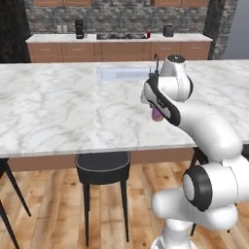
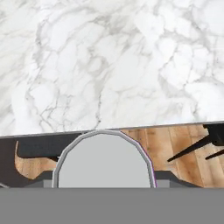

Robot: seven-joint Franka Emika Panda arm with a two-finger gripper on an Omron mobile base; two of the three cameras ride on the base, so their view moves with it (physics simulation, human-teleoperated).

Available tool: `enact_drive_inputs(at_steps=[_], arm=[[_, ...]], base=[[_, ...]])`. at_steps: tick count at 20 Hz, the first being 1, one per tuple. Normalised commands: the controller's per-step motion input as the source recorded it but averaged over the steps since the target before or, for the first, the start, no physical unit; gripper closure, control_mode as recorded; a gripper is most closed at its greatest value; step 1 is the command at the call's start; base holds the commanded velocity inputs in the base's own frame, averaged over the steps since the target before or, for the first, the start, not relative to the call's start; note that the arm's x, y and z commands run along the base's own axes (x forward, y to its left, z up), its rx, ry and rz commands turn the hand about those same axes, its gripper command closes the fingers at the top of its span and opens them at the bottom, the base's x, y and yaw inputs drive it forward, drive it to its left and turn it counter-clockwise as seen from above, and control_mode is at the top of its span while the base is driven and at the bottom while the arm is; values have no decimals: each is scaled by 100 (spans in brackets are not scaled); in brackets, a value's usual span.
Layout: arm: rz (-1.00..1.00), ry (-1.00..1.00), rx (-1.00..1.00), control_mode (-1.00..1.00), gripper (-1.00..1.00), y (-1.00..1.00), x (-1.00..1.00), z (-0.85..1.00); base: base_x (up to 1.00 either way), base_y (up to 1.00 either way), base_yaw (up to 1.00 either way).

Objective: Four empty soda cans are scattered around the kitchen. Gather all the cans and cluster them next to the stove for recycling.

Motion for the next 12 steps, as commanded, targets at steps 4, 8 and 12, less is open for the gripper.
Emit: enact_drive_inputs(at_steps=[4, 8, 12], arm=[[0, 0, 0, 100, 100, 0, 0, 0], [0, 0, 0, 100, 100, 0, 0, 0], [0, 0, 0, 100, 100, 0, 0, 0]], base=[[-9, -42, -38], [7, -46, -69], [3, -47, -77]])
